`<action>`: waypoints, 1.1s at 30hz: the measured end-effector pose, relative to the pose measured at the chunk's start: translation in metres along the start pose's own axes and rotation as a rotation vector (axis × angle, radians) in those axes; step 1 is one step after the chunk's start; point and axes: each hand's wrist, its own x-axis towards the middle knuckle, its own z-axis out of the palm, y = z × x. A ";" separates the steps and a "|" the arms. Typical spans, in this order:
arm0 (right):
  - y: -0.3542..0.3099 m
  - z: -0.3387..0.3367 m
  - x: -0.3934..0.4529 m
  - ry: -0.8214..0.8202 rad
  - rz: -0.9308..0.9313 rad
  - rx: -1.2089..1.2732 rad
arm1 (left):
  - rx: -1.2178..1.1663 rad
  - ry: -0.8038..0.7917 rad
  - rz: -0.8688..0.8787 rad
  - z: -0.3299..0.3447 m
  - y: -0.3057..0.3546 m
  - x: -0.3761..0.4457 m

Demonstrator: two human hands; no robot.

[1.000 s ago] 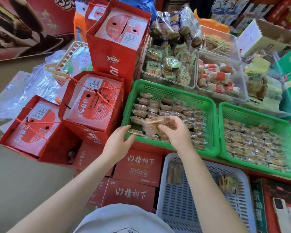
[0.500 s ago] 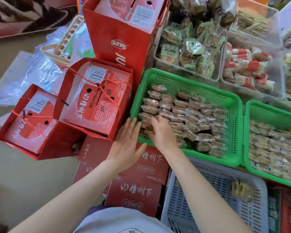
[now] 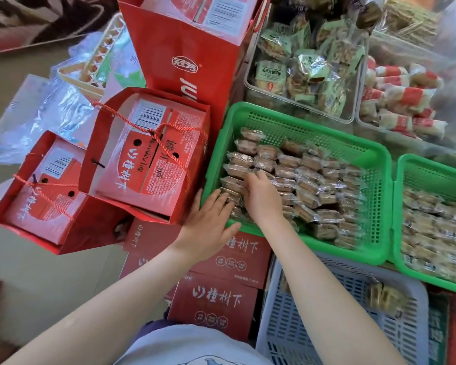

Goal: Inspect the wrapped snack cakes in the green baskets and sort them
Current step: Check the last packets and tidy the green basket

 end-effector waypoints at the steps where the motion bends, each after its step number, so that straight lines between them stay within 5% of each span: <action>1: -0.001 0.001 0.001 0.002 0.001 -0.005 | -0.001 -0.004 0.000 -0.001 0.000 0.000; 9: -0.005 -0.029 0.000 -0.110 0.120 0.342 | -0.003 -0.020 0.012 -0.004 -0.002 -0.005; 12: -0.009 -0.054 -0.009 -0.010 0.076 0.468 | -0.063 -0.019 -0.011 -0.012 0.003 -0.013; 17: -0.016 -0.100 -0.054 0.168 0.235 0.984 | -0.651 0.238 -0.106 -0.037 0.016 -0.037; 20: -0.018 -0.120 -0.085 0.199 0.308 1.151 | -1.145 0.340 -0.353 -0.066 0.029 -0.049; 23: -0.023 -0.131 -0.114 0.154 0.272 1.131 | -1.739 0.113 -0.430 -0.095 0.041 -0.060; 28: -0.036 -0.136 -0.154 0.104 0.156 0.895 | -1.694 0.014 -0.159 -0.111 0.059 -0.085; 33: -0.044 -0.136 -0.186 0.353 0.290 0.957 | -1.792 0.118 -0.122 -0.112 0.069 -0.114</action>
